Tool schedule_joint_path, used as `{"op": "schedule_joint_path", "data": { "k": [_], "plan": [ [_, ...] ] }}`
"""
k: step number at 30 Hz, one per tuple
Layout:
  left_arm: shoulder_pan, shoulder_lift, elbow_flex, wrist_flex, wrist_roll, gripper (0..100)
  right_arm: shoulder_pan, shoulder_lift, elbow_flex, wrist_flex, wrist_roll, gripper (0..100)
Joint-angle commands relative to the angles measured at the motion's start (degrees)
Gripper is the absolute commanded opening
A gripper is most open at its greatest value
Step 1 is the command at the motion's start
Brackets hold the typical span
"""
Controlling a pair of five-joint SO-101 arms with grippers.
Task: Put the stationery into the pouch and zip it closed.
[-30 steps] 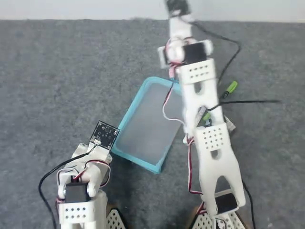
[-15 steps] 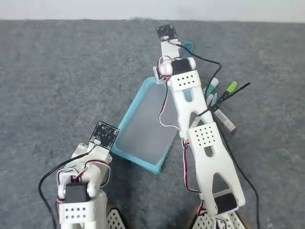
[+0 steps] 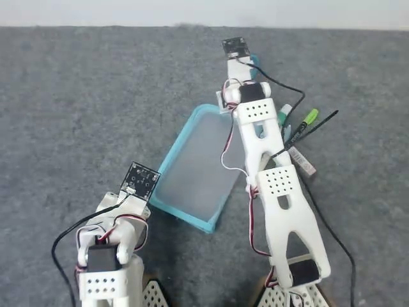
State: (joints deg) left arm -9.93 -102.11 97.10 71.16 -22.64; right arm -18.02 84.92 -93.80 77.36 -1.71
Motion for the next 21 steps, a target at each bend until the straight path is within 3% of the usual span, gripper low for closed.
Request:
{"op": "schedule_joint_path", "data": {
  "k": [1,13,21],
  "plan": [
    [-0.4,0.4,-0.4,-0.4,-0.8,1,-0.1,-1.2,-2.3,0.5,0.9,1.3],
    [-0.4,0.4,-0.4,-0.4,-0.8,1,-0.4,-21.2,-2.5,16.7,1.1,0.6],
    [-0.4,0.4,-0.4,-0.4,-0.8,1,-0.6,-36.8,-2.5,24.9,5.8,0.6]
  ]
}}
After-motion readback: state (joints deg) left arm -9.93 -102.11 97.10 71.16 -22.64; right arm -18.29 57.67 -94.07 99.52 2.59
